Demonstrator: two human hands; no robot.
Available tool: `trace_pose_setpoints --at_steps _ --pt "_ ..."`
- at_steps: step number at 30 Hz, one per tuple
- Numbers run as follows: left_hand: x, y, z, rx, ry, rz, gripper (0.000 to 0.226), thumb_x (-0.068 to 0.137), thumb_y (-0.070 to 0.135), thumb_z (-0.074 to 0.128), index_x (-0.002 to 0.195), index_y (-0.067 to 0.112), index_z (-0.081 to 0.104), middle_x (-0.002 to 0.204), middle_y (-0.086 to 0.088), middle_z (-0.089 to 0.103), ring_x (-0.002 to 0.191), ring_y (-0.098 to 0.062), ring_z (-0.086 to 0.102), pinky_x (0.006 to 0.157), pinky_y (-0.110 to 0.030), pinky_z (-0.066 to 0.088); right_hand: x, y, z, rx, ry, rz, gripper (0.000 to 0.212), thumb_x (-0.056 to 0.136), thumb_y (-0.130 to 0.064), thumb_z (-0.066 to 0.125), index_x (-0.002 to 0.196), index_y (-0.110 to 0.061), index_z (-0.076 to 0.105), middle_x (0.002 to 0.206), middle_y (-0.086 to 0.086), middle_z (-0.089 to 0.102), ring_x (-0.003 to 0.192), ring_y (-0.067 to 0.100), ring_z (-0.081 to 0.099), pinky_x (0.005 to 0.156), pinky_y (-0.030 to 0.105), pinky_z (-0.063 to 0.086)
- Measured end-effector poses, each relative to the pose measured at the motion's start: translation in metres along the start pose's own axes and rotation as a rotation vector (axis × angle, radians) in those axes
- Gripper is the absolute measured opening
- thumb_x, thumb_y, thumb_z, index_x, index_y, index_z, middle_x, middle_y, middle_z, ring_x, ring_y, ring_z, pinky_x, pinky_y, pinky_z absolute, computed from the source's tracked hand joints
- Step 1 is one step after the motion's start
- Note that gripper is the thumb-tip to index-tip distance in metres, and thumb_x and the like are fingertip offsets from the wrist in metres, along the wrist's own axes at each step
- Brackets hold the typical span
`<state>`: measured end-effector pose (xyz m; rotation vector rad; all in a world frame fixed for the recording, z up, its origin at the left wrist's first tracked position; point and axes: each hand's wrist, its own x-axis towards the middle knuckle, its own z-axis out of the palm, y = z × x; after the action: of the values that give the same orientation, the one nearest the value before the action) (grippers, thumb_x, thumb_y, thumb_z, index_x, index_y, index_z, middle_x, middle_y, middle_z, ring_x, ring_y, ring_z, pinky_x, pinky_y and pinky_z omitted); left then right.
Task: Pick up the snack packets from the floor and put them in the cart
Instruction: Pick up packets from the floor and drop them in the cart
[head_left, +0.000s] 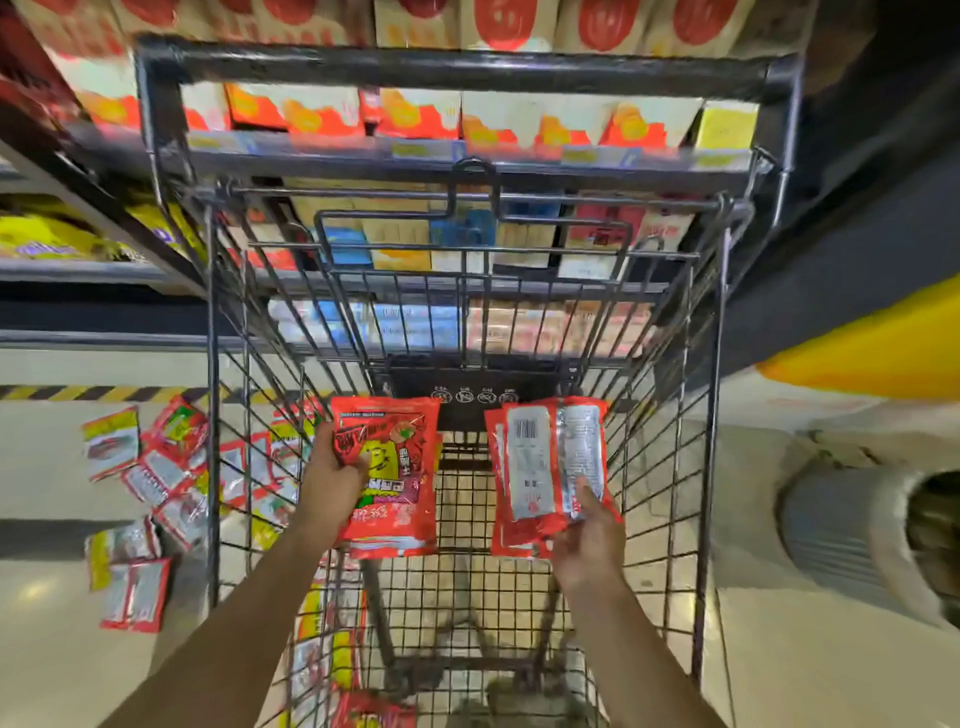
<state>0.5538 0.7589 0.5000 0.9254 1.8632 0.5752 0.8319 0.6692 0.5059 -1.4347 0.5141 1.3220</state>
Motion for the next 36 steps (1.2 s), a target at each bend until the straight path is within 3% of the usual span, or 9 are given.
trace_pose_setpoints --at_steps 2,4,10,12,15,21,25,29,36 --pt "-0.004 0.004 -0.001 0.092 0.05 0.085 0.052 0.097 -0.004 0.062 0.142 0.017 0.048 0.109 -0.003 0.065 0.089 -0.022 0.063 0.076 -0.032 0.051 -0.002 0.001 0.004 0.011 0.05 -0.019 0.035 0.092 -0.019 0.075 0.125 -0.016 0.065 0.113 0.014 0.078 0.099 0.037 0.077 0.091 0.062 0.058" --pt "-0.014 0.011 -0.006 0.174 0.115 0.218 0.063 0.092 -0.009 0.066 0.149 0.005 0.044 0.13 -0.003 0.05 0.116 -0.016 0.051 0.102 -0.027 0.04 -0.011 0.0 0.01 0.027 0.091 -0.052 0.046 0.086 -0.027 0.081 0.127 -0.015 0.064 0.11 0.013 0.079 0.096 0.036 0.078 0.09 0.062 0.058" --pt "-0.062 0.032 -0.045 0.373 0.054 0.439 0.071 0.091 0.006 0.073 0.154 0.003 0.039 0.157 -0.013 0.038 0.149 -0.034 0.03 0.125 -0.044 0.027 -0.065 -0.004 0.02 0.012 0.228 -0.165 0.069 0.083 -0.047 0.079 0.136 -0.008 0.056 0.113 0.017 0.077 0.088 0.038 0.078 0.082 0.06 0.061" --pt "-0.088 0.044 -0.062 0.44 0.062 0.528 0.072 0.093 0.015 0.07 0.156 0.004 0.038 0.164 -0.017 0.033 0.155 -0.033 0.022 0.125 -0.046 0.024 -0.076 -0.005 0.017 -0.053 0.274 -0.244 0.084 0.082 -0.054 0.077 0.149 -0.017 0.043 0.122 0.019 0.072 0.091 0.04 0.077 0.08 0.062 0.062" --pt "-0.13 0.068 -0.095 0.524 0.039 0.635 0.064 0.091 0.03 0.062 0.149 0.006 0.047 0.155 -0.021 0.044 0.145 -0.038 0.038 0.117 -0.049 0.035 -0.142 -0.021 0.026 -0.346 0.225 -0.429 0.087 0.077 -0.071 0.068 0.148 -0.027 0.043 0.132 0.011 0.067 0.106 0.036 0.072 0.091 0.055 0.06" --pt "-0.223 0.111 -0.165 0.761 0.06 0.831 0.075 0.088 0.047 0.064 0.151 0.012 0.047 0.154 -0.02 0.046 0.136 -0.043 0.05 0.108 -0.056 0.047 -0.288 -0.057 0.021 -0.899 -0.024 -0.931 0.064 0.094 -0.039 0.073 0.148 -0.015 0.05 0.146 0.002 0.05 0.13 0.019 0.05 0.11 0.029 0.038" --pt "-0.299 0.11 -0.211 0.837 0.171 0.854 0.077 0.088 0.062 0.044 0.154 0.022 0.044 0.159 -0.017 0.038 0.141 -0.042 0.04 0.112 -0.06 0.038 -0.362 -0.057 -0.006 -1.234 -0.007 -1.229 0.07 0.094 -0.051 0.067 0.152 -0.016 0.048 0.158 0.01 0.044 0.148 0.03 0.037 0.121 0.043 0.03" --pt "-0.377 0.088 -0.255 0.917 0.301 0.88 0.076 0.091 0.067 0.05 0.154 0.026 0.043 0.162 -0.015 0.036 0.143 -0.044 0.039 0.113 -0.062 0.038 -0.437 -0.04 -0.044 -1.419 -0.028 -1.466 0.084 0.087 -0.076 0.042 0.153 -0.024 0.045 0.162 0.011 0.039 0.151 0.033 0.033 0.121 0.056 0.033" --pt "-0.505 0.035 -0.334 0.991 0.427 0.849 0.078 0.089 0.067 0.057 0.155 0.028 0.045 0.163 -0.015 0.038 0.146 -0.043 0.04 0.114 -0.062 0.039 -0.553 0.012 -0.112 -1.563 -0.057 -1.682 0.078 0.092 -0.066 0.06 0.156 -0.03 0.035 0.166 0.01 0.031 0.155 0.033 0.023 0.125 0.055 0.025"
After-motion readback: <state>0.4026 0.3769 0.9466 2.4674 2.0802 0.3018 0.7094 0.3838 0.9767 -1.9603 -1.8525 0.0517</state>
